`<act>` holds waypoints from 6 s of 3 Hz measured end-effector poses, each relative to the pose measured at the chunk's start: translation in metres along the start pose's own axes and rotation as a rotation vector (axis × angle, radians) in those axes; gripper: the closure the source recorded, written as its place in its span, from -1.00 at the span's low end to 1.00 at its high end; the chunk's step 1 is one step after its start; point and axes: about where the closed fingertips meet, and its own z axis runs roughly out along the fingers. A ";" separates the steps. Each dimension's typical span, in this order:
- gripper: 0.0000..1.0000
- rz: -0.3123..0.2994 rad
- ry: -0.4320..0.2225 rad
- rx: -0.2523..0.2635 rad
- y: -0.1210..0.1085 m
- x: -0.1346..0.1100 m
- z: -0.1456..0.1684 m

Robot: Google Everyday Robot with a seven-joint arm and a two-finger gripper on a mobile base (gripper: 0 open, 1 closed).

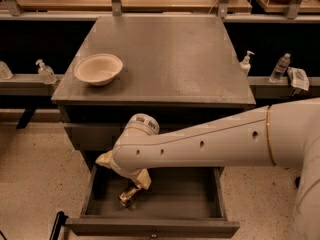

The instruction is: Pick orange can from middle drawer and place on counter

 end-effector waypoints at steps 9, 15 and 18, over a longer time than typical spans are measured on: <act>-1.00 -0.105 -0.155 -0.218 0.057 -0.015 0.192; 1.00 -0.211 -0.146 -0.042 0.050 0.028 0.131; 1.00 -0.144 -0.379 0.121 0.108 -0.002 0.044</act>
Offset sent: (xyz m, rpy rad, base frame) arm -0.0159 0.0508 -0.1411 -0.1716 0.2716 0.3534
